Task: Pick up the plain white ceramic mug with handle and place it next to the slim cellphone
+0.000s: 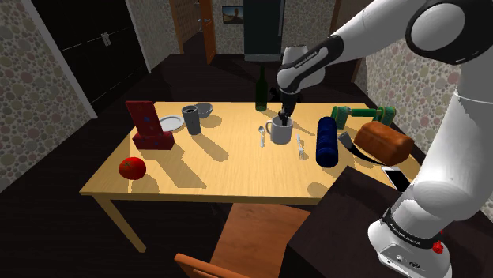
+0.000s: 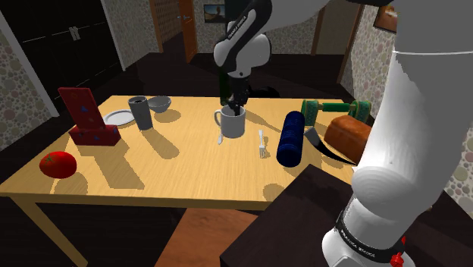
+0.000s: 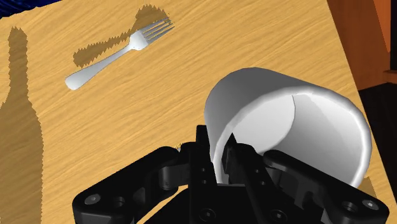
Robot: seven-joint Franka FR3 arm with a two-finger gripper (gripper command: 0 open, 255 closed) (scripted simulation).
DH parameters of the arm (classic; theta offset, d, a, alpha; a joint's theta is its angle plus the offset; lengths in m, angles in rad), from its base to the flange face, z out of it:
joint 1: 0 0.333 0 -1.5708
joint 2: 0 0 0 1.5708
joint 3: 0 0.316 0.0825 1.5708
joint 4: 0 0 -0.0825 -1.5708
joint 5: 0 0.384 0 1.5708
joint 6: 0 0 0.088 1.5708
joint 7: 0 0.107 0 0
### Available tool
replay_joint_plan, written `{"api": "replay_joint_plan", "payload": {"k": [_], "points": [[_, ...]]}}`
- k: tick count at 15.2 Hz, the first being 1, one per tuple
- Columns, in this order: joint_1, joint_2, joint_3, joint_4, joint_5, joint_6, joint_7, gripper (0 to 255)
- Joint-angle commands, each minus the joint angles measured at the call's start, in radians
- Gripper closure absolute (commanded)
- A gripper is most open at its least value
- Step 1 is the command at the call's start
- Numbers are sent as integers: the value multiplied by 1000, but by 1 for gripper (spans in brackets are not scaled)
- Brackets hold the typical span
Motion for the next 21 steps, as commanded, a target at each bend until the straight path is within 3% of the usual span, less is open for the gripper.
{"api": "replay_joint_plan", "payload": {"k": [1,11,21], "points": [[-19,-53,-15,-71,-4,19,-33,255],[-124,-269,-115,-345,-52,78,-206,255],[-263,-432,-257,-508,-151,88,-405,255]]}}
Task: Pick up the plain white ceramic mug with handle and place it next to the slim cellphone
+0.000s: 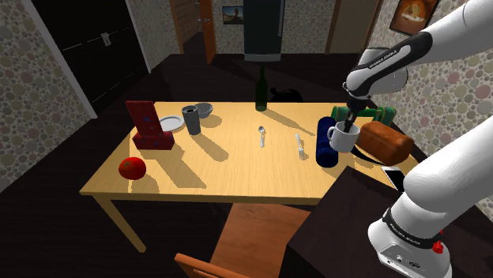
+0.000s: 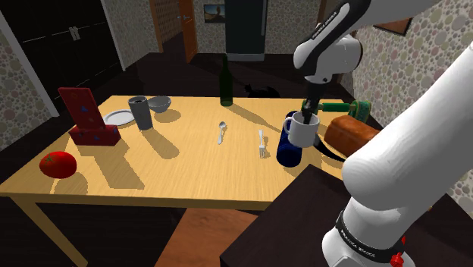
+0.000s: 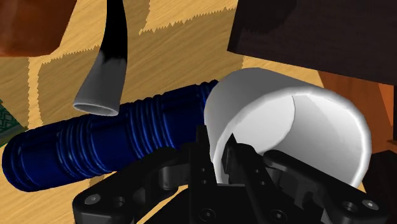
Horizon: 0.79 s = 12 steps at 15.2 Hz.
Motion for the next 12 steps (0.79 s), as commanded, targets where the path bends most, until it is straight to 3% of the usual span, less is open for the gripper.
{"api": "replay_joint_plan", "payload": {"k": [1,12], "points": [[-30,-21,-33,-22,-21,4,-46,255],[-194,-78,-231,-44,-125,-12,-322,255]]}}
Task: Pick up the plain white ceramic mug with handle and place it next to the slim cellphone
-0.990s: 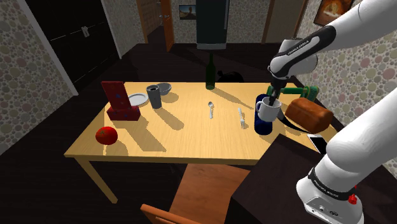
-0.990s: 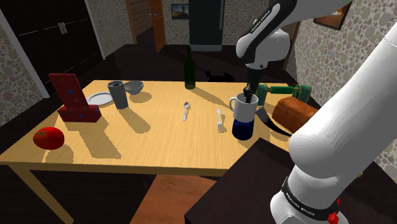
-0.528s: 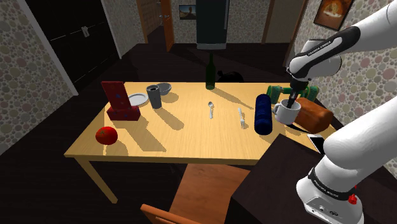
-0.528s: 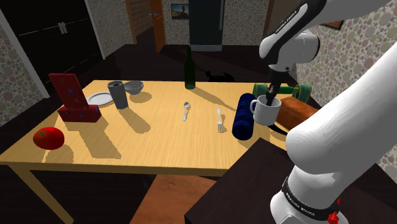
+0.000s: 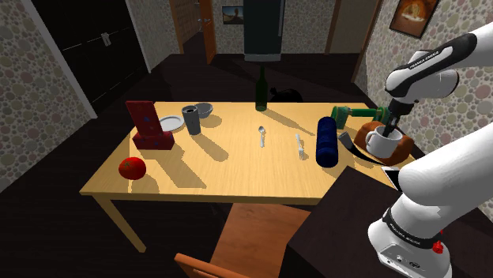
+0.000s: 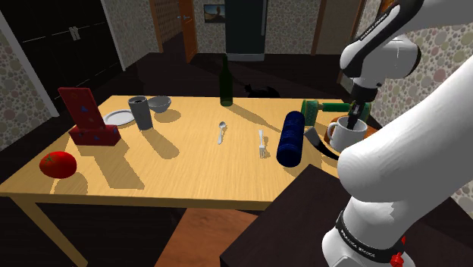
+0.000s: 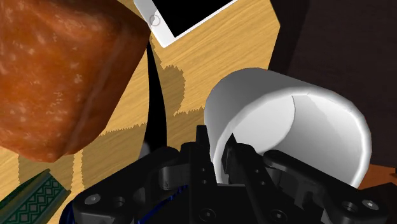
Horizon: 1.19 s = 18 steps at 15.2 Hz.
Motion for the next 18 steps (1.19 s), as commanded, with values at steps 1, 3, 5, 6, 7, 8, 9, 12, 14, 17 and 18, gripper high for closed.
{"api": "replay_joint_plan", "payload": {"k": [1,3,5,6,7,8,9,12,14,17,18], "points": [[-19,-2,-28,6,-11,-4,-42,255],[-13,25,-38,-4,-1,31,-50,255],[-6,53,-47,-13,11,67,-61,255],[-2,68,-52,-17,19,84,-67,255],[3,83,-57,-21,27,102,-73,255],[7,99,-62,-25,36,120,-80,255],[12,115,-66,-28,47,138,-88,255],[28,165,-80,-37,86,192,-117,255],[40,201,-87,-41,120,228,-142,255],[57,259,-94,-46,186,280,-190,255],[62,279,-94,-46,213,297,-209,255]]}}
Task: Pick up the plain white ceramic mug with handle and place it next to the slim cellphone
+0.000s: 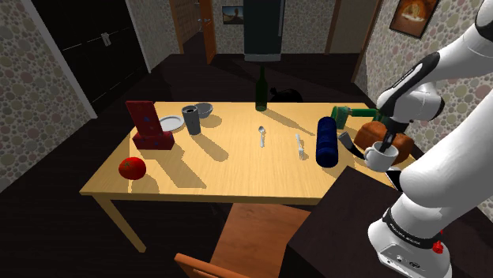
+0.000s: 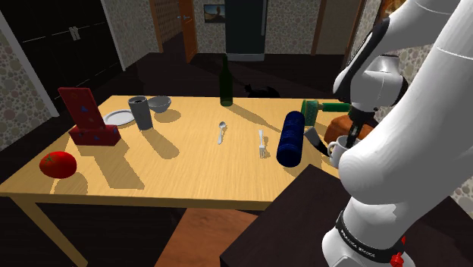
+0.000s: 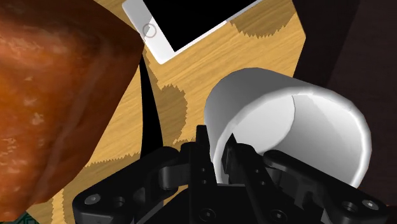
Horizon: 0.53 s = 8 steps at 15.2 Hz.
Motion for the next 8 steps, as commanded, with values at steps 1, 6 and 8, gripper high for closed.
{"api": "replay_joint_plan", "payload": {"k": [1,6,8], "points": [[11,44,0,1,61,36,-43,255],[7,150,41,7,237,110,-170,255],[-11,192,75,13,313,135,-224,255]]}}
